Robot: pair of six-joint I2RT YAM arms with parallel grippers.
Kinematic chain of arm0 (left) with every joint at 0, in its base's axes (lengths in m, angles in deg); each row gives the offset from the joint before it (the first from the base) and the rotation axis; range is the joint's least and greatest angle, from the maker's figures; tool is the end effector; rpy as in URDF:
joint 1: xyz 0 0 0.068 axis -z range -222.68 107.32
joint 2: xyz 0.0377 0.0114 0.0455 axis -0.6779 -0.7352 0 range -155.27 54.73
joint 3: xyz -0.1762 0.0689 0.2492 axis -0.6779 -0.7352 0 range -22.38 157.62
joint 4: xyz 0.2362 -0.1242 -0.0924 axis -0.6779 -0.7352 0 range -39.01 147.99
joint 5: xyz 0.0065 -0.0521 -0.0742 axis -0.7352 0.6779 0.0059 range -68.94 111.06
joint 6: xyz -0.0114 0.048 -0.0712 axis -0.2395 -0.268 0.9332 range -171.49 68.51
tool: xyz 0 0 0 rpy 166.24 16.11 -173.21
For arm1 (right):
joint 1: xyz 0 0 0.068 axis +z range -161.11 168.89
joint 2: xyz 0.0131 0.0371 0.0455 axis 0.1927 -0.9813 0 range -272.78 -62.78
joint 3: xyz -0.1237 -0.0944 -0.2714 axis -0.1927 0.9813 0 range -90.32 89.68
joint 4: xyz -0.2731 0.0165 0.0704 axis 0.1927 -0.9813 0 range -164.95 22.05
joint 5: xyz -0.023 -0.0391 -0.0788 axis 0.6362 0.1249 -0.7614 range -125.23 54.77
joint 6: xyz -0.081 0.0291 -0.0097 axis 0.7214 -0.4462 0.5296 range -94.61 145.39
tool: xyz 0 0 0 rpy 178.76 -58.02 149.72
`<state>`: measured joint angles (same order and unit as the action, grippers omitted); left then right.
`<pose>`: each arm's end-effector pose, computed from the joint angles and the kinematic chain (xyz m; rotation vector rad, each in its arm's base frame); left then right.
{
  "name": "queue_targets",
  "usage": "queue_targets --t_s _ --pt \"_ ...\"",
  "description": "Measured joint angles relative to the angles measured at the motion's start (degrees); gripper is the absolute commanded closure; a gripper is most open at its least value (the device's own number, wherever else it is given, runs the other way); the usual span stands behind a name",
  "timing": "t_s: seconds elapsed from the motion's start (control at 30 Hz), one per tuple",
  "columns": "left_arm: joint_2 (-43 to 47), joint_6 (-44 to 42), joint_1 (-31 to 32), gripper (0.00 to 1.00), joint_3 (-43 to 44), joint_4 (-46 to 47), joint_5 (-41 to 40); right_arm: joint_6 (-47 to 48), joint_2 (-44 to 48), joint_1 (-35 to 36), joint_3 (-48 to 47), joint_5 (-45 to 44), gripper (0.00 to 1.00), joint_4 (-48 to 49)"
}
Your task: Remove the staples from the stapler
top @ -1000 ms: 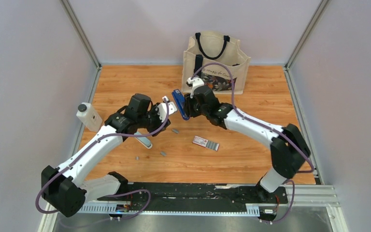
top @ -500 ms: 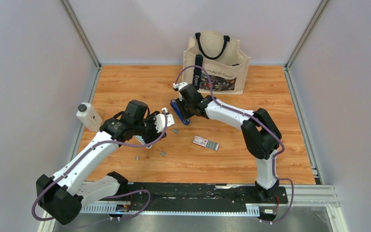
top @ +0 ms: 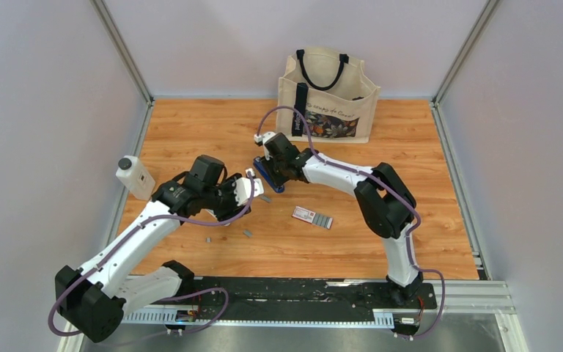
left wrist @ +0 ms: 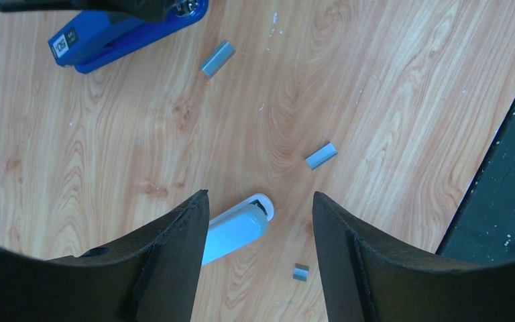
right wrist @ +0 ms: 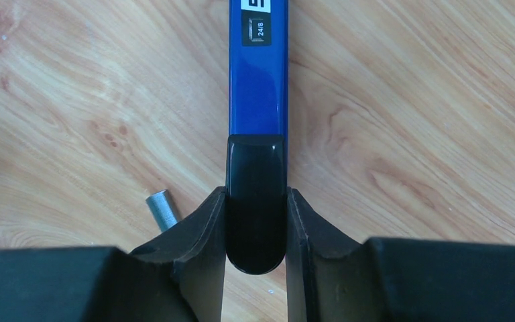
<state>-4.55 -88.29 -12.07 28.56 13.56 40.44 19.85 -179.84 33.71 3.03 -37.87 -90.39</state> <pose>0.1814 -0.1367 0.2800 1.4780 1.9615 -0.3733 0.3647 0.3574 0.1818 -0.8282 2.3787 0.3077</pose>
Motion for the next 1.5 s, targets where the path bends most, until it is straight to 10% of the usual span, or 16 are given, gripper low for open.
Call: queue_targets --t_s 0.9,1.2,1.5 --pt "1.07 -0.02 0.00 0.34 -0.79 -0.72 -0.46 5.01 -1.68 2.91 -2.58 2.36 0.84 -0.94" --pt "-0.61 -0.15 0.00 0.33 -0.79 0.15 -0.44 5.57 -2.97 1.05 -4.20 3.54 0.20 -1.38" --pt "-5.90 -4.22 0.33 0.30 -0.74 3.41 -0.42 1.27 3.08 0.04 4.76 6.73 0.07 0.07"
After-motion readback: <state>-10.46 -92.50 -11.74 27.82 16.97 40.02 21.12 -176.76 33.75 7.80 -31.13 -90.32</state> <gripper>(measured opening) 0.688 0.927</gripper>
